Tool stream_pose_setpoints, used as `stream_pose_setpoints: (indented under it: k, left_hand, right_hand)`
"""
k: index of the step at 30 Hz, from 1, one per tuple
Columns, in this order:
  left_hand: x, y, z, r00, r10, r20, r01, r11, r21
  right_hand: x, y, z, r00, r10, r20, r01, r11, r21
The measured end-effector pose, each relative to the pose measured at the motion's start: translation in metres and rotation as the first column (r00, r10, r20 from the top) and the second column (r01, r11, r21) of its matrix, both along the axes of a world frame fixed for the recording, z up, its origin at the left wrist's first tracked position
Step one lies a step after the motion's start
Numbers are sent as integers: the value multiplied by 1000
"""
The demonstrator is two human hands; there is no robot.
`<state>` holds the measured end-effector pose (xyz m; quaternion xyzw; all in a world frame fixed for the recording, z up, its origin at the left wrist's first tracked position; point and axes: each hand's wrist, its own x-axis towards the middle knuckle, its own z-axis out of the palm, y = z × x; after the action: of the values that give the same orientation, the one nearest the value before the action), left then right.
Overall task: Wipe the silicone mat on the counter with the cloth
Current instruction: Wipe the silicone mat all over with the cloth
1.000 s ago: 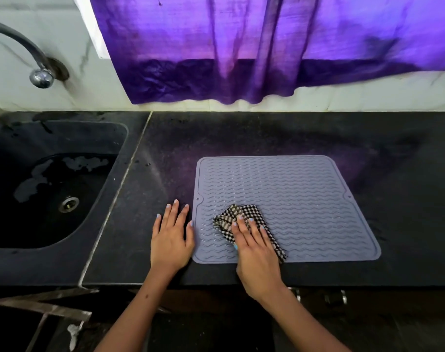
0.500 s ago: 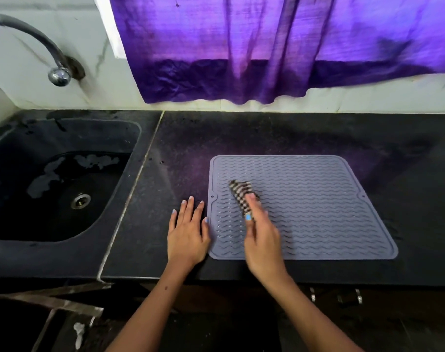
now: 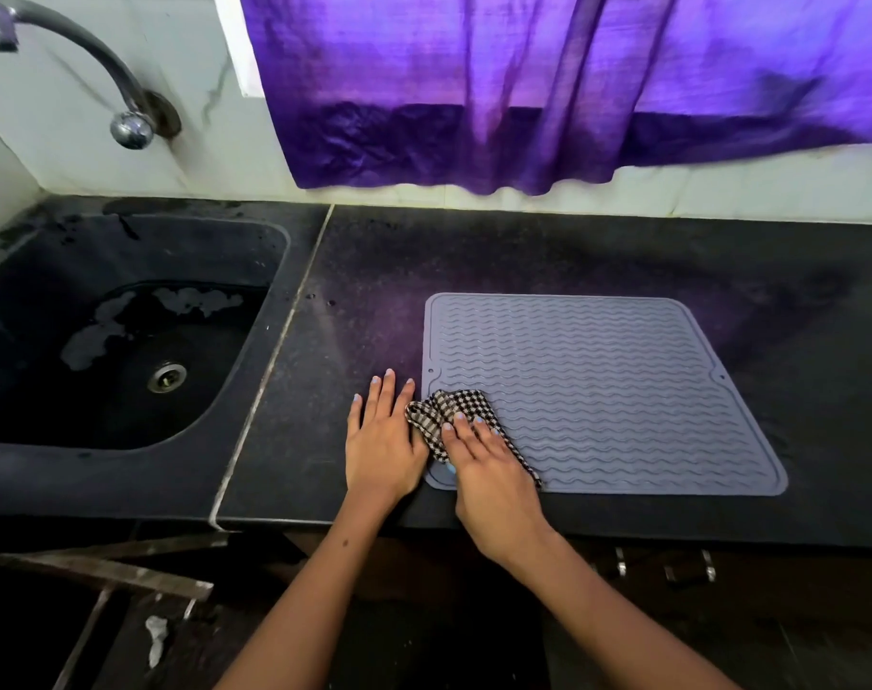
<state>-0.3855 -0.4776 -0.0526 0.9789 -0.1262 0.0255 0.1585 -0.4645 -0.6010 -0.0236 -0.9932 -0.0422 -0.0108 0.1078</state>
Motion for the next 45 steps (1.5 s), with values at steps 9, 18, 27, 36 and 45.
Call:
stream_pose_setpoints:
  k: [9, 18, 27, 36, 45]
  left_hand:
    - [0, 0, 3, 1000, 3, -19, -5, 998, -70]
    - [2, 4, 2, 999, -49, 4, 49, 999, -18]
    - [4, 5, 4, 998, -61, 17, 61, 998, -7]
    - [35, -11, 14, 993, -115, 36, 115, 993, -9]
    - [44, -12, 3, 996, -92, 0, 92, 996, 16]
  right_hand:
    - [32, -27, 54, 915, -391, -103, 316, 531, 787]
    - [22, 12, -5, 977, -213, -26, 213, 977, 17]
    - [35, 4, 32, 940, -331, -84, 324, 789, 522]
    - [84, -39, 70, 890, -373, 260, 270, 894, 358]
    - [87, -17, -10, 983, -174, 53, 173, 985, 24]
